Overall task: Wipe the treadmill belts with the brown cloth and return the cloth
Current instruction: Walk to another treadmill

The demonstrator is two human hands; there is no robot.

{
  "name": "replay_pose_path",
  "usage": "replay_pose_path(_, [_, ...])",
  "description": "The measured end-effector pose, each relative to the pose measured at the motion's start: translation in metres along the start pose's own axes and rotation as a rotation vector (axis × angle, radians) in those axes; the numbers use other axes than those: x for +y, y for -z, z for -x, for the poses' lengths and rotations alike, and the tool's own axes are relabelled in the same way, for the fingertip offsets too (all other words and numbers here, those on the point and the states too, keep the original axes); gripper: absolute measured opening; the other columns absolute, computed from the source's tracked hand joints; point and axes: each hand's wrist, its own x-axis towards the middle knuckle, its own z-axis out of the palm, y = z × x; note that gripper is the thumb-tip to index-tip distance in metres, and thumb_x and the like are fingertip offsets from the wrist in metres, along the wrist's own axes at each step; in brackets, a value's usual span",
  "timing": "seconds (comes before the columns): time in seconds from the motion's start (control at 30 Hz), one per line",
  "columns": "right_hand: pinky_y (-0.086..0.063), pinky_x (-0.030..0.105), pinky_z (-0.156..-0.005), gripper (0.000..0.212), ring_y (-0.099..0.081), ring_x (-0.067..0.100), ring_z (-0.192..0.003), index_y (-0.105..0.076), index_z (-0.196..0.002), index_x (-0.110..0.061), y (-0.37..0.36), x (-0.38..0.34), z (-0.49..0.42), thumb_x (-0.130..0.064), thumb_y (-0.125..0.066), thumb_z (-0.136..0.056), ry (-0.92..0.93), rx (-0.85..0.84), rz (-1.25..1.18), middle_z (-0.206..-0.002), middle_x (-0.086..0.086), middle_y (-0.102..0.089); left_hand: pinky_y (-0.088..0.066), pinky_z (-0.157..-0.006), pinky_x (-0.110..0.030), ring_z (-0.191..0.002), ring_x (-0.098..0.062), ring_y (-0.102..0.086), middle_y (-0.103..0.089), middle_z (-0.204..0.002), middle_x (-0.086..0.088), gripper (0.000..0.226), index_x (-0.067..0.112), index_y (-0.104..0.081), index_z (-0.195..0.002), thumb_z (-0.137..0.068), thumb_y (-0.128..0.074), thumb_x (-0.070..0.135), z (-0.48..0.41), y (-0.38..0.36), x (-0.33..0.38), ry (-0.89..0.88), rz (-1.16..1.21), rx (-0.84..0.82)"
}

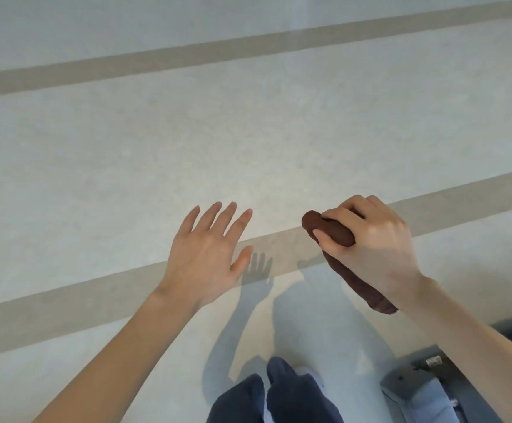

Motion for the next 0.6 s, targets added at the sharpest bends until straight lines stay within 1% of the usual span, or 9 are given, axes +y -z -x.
replay_pose_path(0.1, [-0.041,0.025,-0.056,0.014,-0.059,0.025,-0.067,-0.073,-0.076,-0.018,0.061,-0.017,-0.019,-0.03,-0.066,-0.076,0.022,0.017,0.012,-0.075,0.001,-0.064,-0.042,-0.101,-0.047,-0.119,-0.028,-0.055,-0.059,-0.129,-0.01,0.054,0.015,-0.055,-0.13,-0.088,-0.033,0.042,0.008,0.07,0.005,0.001,0.015,0.025])
replay_pose_path(0.2, [-0.045,0.027,-0.057,0.021,-0.06,0.024,-0.069,-0.073,-0.077,-0.02,0.133,-0.041,-0.034,-0.036,-0.06,-0.08,0.006,0.002,0.011,-0.078,0.0,-0.064,-0.042,-0.101,-0.046,-0.118,-0.028,-0.055,-0.059,-0.128,-0.009,0.053,0.015,-0.056,-0.129,-0.089,-0.034,0.041,0.02,0.145,0.012,-0.01,0.037,0.025])
replay_pose_path(0.3, [-0.042,0.025,-0.059,0.022,-0.059,0.023,-0.071,-0.073,-0.078,-0.021,0.204,-0.067,-0.05,-0.038,-0.058,-0.08,0.004,-0.019,0.026,-0.079,-0.001,-0.064,-0.039,-0.103,-0.046,-0.12,-0.028,-0.054,-0.059,-0.129,-0.009,0.052,0.014,-0.055,-0.13,-0.089,-0.034,0.04,0.029,0.221,0.022,-0.025,0.045,0.012])
replay_pose_path(0.37, [-0.041,0.024,-0.059,0.021,-0.06,0.022,-0.07,-0.072,-0.078,-0.022,0.246,-0.083,-0.056,-0.038,-0.057,-0.079,0.004,0.011,0.031,-0.079,-0.002,-0.064,-0.038,-0.103,-0.046,-0.121,-0.028,-0.053,-0.059,-0.128,-0.01,0.053,0.014,-0.056,-0.128,-0.09,-0.033,0.041,0.036,0.267,0.03,-0.052,0.048,0.018])
replay_pose_path(0.5, [-0.039,0.023,-0.059,0.021,-0.06,0.021,-0.07,-0.073,-0.077,-0.024,0.314,-0.105,-0.062,-0.039,-0.057,-0.079,-0.016,0.075,0.017,-0.078,-0.004,-0.064,-0.036,-0.105,-0.046,-0.125,-0.029,-0.049,-0.06,-0.127,-0.009,0.052,0.012,-0.06,-0.122,-0.09,-0.032,0.041,0.043,0.338,0.045,-0.099,0.056,0.043])
replay_pose_path(0.6, [-0.041,0.024,-0.057,0.02,-0.061,0.021,-0.07,-0.073,-0.076,-0.023,0.346,-0.105,-0.064,-0.038,-0.059,-0.079,-0.068,0.147,0.026,-0.077,-0.003,-0.064,-0.037,-0.104,-0.046,-0.125,-0.03,-0.049,-0.06,-0.127,-0.009,0.05,0.012,-0.061,-0.121,-0.09,-0.034,0.041,0.039,0.369,0.06,-0.128,0.065,0.077])
